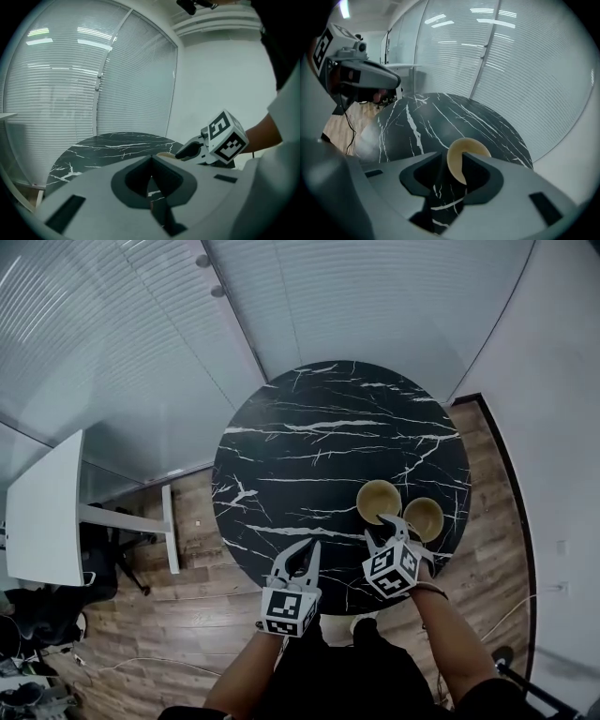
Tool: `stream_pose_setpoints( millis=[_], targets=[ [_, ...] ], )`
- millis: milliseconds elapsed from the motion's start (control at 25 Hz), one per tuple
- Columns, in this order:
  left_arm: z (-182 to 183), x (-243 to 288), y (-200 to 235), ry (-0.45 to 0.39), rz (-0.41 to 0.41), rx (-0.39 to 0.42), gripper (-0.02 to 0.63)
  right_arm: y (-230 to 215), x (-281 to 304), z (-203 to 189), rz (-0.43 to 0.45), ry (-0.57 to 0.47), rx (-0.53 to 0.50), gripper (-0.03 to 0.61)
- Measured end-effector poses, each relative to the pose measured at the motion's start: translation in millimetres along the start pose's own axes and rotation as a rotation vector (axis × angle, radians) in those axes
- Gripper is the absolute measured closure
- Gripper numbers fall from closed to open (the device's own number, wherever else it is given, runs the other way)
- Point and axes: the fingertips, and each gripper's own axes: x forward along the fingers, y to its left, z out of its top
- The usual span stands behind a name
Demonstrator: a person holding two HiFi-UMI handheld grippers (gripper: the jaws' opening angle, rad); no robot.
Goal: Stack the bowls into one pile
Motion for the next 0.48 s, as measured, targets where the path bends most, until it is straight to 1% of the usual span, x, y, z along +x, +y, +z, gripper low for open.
stream_pose_setpoints(
  millis=[120, 320, 480],
  targets=[
    [-4.0, -3.3, 6.0, 0.008, 0.008, -0.003, 0.604, 3.4, 14.9, -4.1, 0.001, 0.045, -0.042, 0.433],
    [-7.1, -6.9, 17.0, 0.010, 0.021, -0.014, 0.604, 10.2, 35.0, -18.3, 0.025, 0.140, -0.135, 0.437],
    [-7.9, -9.5, 22.0, 0.009, 0.026, -0.018, 0.604, 12.2, 44.2, -24.2, 0.018, 0.194, -0.206, 0.449]
  ],
)
